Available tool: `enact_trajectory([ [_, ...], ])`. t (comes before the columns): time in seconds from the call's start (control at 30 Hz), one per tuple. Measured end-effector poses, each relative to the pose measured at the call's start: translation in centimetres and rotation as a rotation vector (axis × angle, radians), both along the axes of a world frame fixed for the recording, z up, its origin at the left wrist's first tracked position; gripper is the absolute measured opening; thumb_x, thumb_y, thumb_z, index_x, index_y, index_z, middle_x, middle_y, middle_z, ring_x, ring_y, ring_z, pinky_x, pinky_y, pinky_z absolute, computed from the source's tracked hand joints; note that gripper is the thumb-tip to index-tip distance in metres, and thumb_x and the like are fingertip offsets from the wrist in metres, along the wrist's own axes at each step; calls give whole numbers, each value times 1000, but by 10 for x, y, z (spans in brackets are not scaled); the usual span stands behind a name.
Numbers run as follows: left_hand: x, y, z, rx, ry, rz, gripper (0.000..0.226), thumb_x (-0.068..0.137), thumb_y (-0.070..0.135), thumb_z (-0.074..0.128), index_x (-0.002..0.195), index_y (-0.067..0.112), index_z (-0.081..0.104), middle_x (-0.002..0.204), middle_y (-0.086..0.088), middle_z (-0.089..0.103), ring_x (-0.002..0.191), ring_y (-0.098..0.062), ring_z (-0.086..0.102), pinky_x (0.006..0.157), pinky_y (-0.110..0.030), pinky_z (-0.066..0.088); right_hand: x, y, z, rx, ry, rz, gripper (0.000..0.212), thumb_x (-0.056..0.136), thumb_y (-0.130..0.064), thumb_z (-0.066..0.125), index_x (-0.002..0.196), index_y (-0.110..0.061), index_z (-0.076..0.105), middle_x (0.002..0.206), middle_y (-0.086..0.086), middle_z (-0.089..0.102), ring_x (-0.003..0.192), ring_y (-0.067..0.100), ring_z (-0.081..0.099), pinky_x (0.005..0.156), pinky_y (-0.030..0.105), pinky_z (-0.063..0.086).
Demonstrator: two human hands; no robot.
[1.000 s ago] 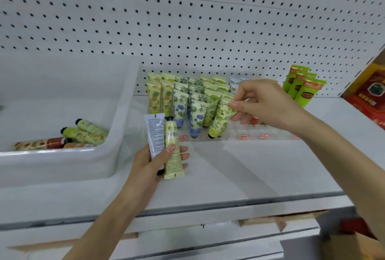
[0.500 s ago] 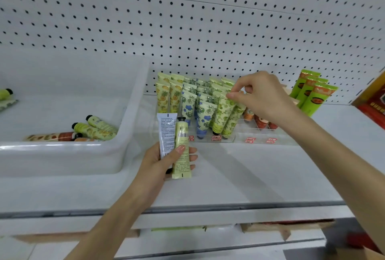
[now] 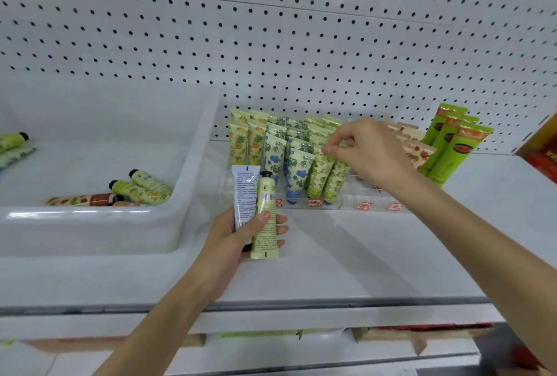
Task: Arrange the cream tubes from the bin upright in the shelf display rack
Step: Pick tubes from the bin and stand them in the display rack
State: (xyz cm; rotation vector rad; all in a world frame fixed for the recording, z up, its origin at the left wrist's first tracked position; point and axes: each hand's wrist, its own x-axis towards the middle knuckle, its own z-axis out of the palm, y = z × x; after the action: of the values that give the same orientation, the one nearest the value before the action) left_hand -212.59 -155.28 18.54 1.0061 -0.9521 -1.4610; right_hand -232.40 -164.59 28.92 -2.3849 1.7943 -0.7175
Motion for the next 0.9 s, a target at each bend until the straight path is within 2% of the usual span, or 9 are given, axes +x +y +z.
enact_trajectory([
  [0.07,0,-1,0,0,-2,-2,40,77,23,60,115,9,60,99,-13,73,90,-28,71,72,-38,59,0,0,-4,0,12,-2,16,85,-35,67,86,-20,73,78,-6,63,80,14,60,62,27,40],
  [0.1,0,-1,-1,0,-3,-1,40,77,22,60,115,9,60,99,-13,73,90,-28,71,72,-38,59,0,-1,-5,-2,12,-6,15,84,-35,68,86,-21,73,85,-3,67,88,15,63,65,27,43],
  [0.17,1,-2,-1,0,-5,-1,39,77,22,60,115,9,60,99,-13,73,90,-28,71,72,-38,59,-1,-1,-6,-6,13,1,15,84,-36,68,86,-22,73,68,-10,54,73,9,58,59,26,39],
  [0.27,1,-3,-2,-3,-19,-11,39,78,22,59,115,11,60,98,-13,73,90,-28,71,71,-37,59,-4,-4,-5,3,26,10,15,83,-37,69,86,-23,72,57,-16,31,52,-1,33,56,25,33],
  [0.4,0,-3,-2,-2,-22,-13,38,78,22,59,115,10,60,97,-12,74,89,-28,71,69,-35,59,-3,-6,-4,28,48,22,19,80,-39,72,91,-24,71,58,-14,35,52,2,34,60,27,35],
  [0.57,1,-3,-2,-14,-12,-15,39,77,23,60,114,11,60,98,-13,73,90,-27,71,70,-36,59,-4,-2,1,23,0,54,18,78,-35,74,91,-24,69,58,-12,34,52,3,35,52,25,32],
  [0.67,1,-2,-1,-19,-16,-23,38,78,22,59,115,11,60,99,-12,73,92,-27,71,72,-36,59,-10,10,8,20,-143,81,13,80,-28,73,90,-22,68,54,-8,34,50,7,41,53,22,35],
  [0.8,1,-1,0,-21,0,-14,37,81,22,58,116,12,61,105,-11,72,100,-26,69,80,-36,57,-11,43,-13,105,-411,132,4,79,-22,73,82,-23,71,45,-11,39,41,4,35,47,10,29],
  [0.9,1,1,1,-29,5,9,36,81,25,57,115,16,62,108,-9,72,105,-22,67,79,-36,57,4,70,-53,291,-459,177,1,80,-26,72,81,-26,71,54,-6,51,44,3,40,48,18,34],
])
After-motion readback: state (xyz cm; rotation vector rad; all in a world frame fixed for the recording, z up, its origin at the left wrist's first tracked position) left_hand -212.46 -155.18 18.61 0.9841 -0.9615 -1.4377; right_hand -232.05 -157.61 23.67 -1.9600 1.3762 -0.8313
